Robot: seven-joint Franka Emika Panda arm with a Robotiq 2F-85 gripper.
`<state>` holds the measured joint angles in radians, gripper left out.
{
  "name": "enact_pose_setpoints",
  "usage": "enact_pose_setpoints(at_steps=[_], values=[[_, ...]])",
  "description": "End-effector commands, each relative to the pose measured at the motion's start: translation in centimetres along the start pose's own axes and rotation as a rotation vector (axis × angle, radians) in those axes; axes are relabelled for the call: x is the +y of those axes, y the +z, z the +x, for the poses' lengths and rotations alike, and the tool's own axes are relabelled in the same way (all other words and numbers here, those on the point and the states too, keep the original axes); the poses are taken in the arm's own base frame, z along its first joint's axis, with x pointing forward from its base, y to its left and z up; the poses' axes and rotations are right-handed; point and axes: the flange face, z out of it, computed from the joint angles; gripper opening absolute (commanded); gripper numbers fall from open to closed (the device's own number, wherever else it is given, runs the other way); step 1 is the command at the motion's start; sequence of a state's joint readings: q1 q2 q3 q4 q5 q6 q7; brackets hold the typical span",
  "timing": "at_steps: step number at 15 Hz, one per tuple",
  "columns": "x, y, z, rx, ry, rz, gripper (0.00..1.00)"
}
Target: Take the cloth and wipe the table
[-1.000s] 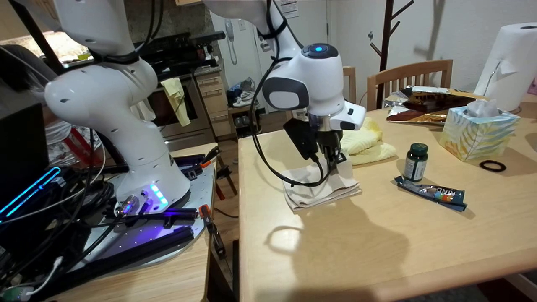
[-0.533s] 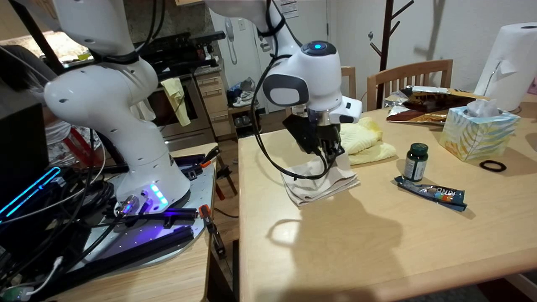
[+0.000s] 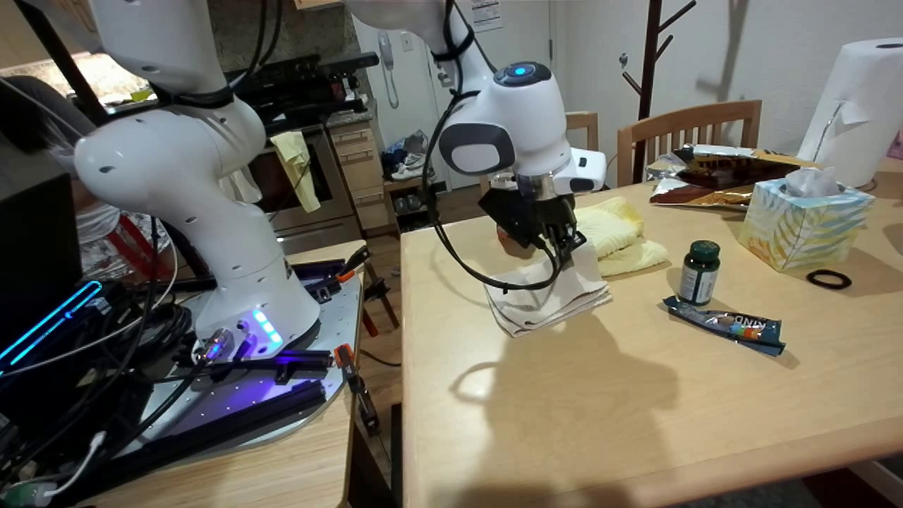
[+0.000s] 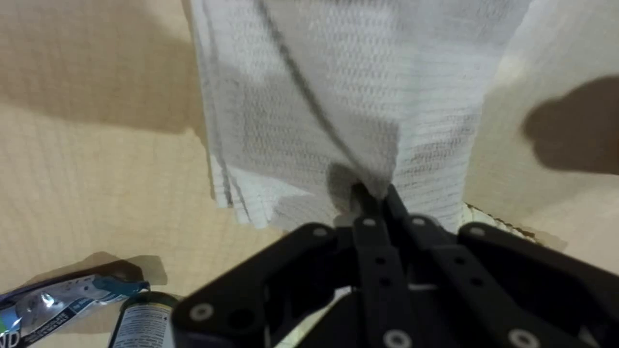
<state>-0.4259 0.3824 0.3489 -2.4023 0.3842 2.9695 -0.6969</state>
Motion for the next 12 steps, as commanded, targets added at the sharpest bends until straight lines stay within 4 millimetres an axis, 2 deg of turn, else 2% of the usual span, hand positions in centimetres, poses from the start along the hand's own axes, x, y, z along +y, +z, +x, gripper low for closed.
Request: enact_pose_setpoints(at_steps=[1,5,6,7,12], values=[[0.6,0.2,-1.6,0.016,0.015,-0.032,0.01],[1.5,1.1,-4.0,-0.007,0.049,-0.043,0.01],[1.2,0.9,-2.9,-0.015,0.035,-0.032,0.01],[1.3,1.0,-3.2,-0.019,0.039,-0.032,0.05],[1.2,1.0,-3.1,-0.018,0.037,-0.032,0.05]])
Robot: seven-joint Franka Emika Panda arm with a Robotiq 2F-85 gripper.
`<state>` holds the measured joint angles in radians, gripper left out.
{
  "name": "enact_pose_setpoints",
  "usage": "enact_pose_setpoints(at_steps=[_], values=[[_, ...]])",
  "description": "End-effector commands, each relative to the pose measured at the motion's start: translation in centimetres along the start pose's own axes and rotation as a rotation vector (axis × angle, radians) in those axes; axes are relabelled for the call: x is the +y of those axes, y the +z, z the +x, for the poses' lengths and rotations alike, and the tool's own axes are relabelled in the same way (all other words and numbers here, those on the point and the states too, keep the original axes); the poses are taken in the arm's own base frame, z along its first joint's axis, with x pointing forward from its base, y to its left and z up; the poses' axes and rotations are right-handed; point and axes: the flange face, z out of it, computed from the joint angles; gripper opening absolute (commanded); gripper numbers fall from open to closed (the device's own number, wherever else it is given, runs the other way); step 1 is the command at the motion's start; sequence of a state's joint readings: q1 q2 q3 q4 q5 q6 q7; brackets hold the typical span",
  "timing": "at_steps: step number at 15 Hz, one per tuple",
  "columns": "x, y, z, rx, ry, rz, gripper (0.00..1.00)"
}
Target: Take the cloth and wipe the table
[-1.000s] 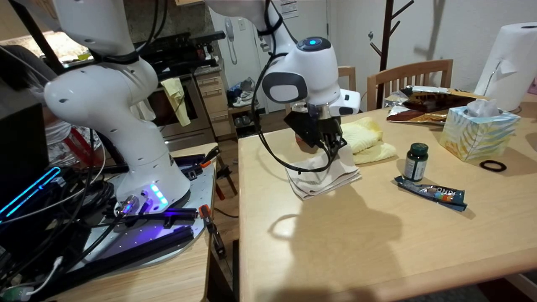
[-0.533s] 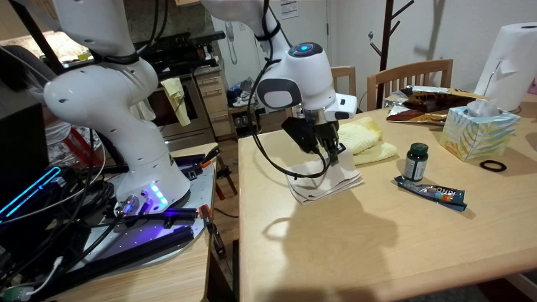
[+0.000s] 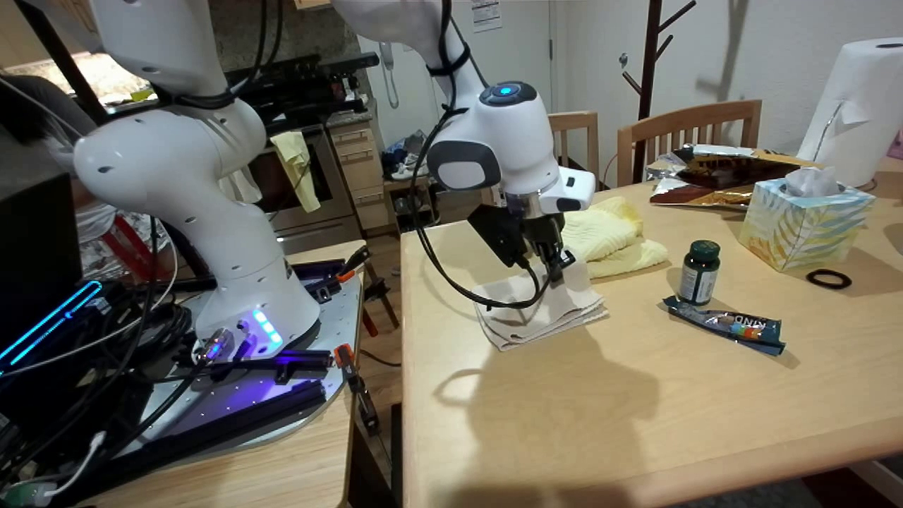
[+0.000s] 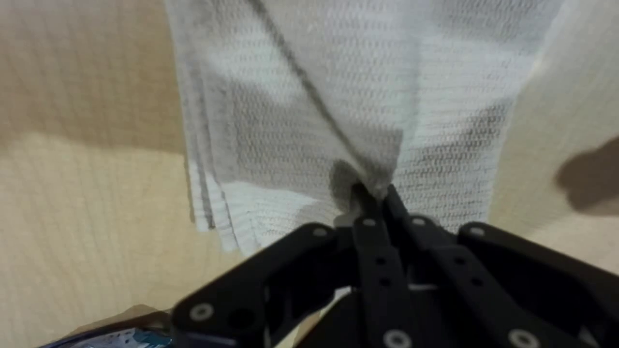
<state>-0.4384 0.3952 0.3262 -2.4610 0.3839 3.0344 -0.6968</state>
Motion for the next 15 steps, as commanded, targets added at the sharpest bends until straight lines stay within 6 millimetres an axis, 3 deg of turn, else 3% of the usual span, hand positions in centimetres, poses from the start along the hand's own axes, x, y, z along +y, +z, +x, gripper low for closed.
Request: enact_pose_setpoints(at_steps=[1,5,12,15], values=[[0.0,0.0,0.0,0.0,0.0,0.0,0.05],[0.1,0.1,0.1,0.003,0.011,-0.016,0.01],[3.4,4.1,0.7,-0.103,0.105,-0.006,0.01],[4.6,4.4,1.6,-0.125,0.137,-0.016,0.01]])
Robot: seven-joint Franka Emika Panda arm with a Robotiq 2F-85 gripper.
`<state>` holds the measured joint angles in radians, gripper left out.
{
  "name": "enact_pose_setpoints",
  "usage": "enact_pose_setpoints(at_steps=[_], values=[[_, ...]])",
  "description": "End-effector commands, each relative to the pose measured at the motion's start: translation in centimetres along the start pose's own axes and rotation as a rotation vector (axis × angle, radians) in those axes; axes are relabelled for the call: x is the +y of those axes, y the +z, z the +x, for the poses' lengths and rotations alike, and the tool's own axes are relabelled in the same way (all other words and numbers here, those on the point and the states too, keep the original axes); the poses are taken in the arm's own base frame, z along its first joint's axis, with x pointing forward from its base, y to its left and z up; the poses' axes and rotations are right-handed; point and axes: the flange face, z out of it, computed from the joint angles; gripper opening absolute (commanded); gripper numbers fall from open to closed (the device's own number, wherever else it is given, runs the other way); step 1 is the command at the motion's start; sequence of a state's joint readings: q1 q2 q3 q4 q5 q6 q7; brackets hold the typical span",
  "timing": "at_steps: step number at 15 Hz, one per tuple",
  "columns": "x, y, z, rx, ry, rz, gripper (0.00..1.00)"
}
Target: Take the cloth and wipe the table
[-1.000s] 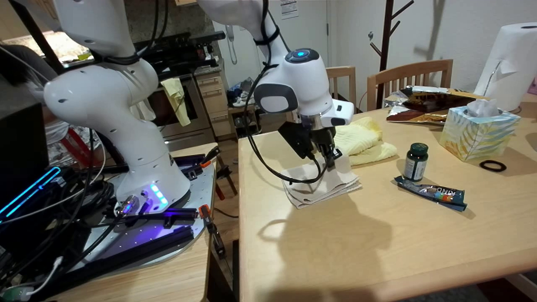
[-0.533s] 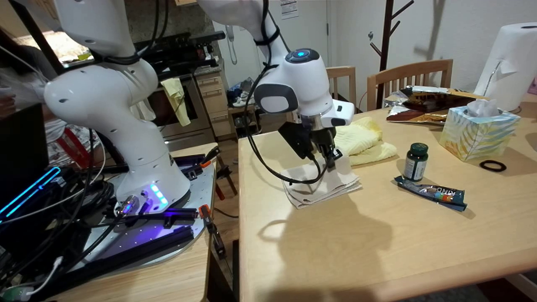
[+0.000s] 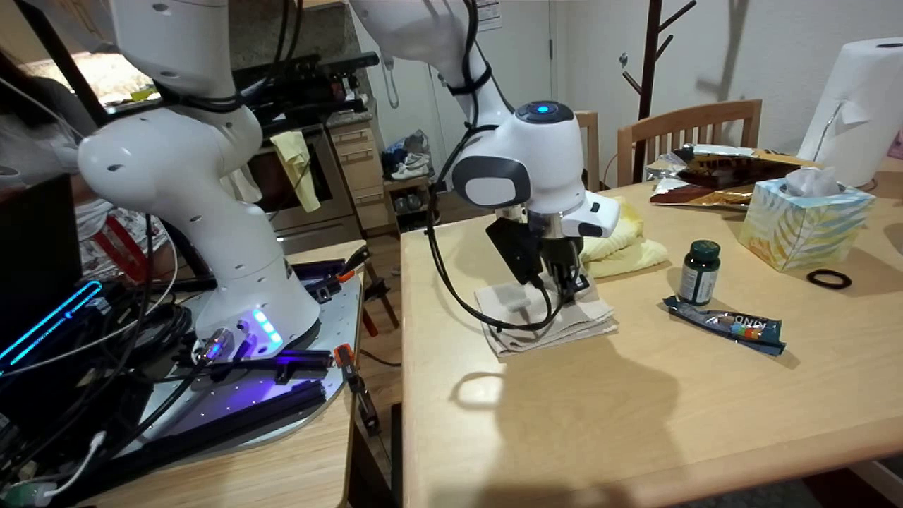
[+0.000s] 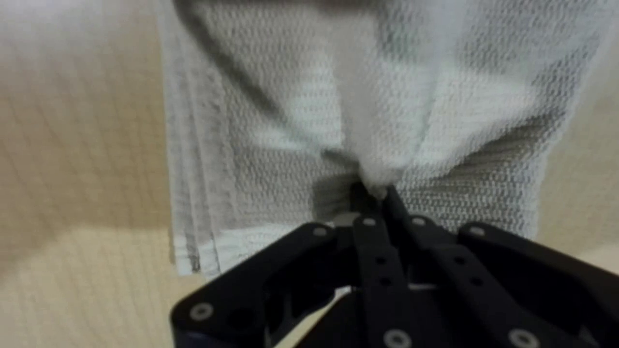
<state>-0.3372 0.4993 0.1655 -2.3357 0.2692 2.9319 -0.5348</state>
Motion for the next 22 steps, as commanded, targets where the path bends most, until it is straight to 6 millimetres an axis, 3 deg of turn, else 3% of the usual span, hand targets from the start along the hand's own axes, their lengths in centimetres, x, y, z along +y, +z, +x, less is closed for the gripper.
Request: enact_pose_setpoints(at_steps=[1,6,17,22], values=[[1.9,1.2,0.9,-0.035,0.055,-0.009,0.01],[6.0,0.0,0.9,-0.022,0.14,-0.033,0.01],[16.2,-1.6,-1.6,-0.074,0.314,-0.126,0.01],[17.2,-1.5,-1.4,-0.085,0.33,-0.127,0.01]])
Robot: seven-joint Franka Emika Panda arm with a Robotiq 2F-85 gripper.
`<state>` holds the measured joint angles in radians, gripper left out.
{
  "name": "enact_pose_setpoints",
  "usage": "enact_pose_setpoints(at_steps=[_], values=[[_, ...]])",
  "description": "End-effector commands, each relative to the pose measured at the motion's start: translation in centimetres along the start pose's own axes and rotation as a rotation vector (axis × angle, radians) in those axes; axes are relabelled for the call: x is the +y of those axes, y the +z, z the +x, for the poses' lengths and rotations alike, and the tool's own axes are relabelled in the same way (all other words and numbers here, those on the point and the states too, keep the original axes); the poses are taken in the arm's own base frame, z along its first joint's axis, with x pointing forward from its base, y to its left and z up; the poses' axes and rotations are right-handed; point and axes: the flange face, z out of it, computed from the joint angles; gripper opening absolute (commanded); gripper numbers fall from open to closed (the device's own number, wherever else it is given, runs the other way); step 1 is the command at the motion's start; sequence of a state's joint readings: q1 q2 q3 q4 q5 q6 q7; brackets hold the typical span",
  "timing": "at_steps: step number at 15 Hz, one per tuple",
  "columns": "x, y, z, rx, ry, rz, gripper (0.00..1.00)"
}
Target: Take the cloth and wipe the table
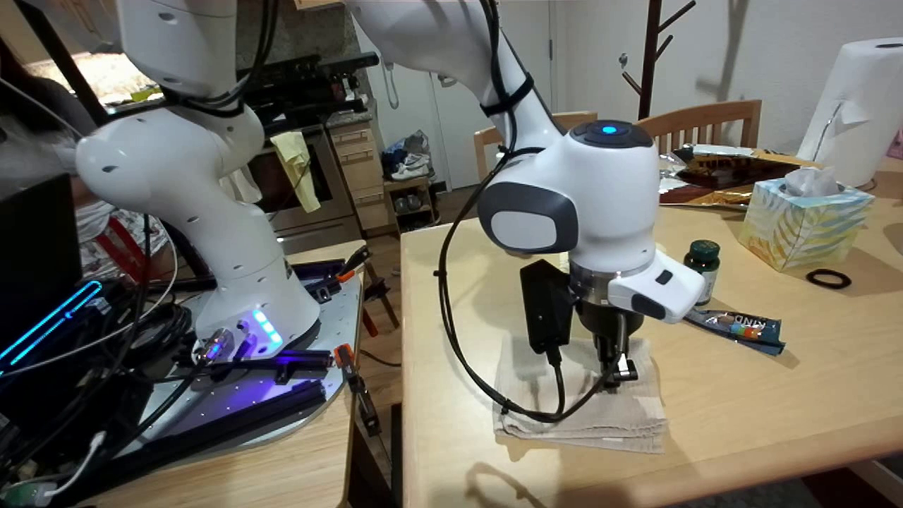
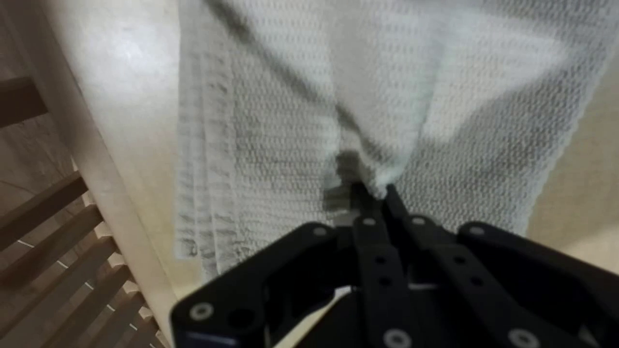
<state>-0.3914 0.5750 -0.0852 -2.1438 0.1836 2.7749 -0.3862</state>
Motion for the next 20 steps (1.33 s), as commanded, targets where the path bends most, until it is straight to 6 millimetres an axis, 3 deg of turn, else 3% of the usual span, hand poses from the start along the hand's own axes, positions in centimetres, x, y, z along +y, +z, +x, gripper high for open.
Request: enact_pose_setpoints(at_steps=[1,4,11,20], values=[[-0.1,0.9,0.5,-0.029,0.002,0.004,0.01],[-1.9,1.8,0.2,-0.03,-0.03,0.033,0.01],[-9.3,3.2,-0.2,-0.026,-0.13,0.14,0.01],[-16.2,4.8,-3.6,-0.017,-0.113,0.228,0.01]])
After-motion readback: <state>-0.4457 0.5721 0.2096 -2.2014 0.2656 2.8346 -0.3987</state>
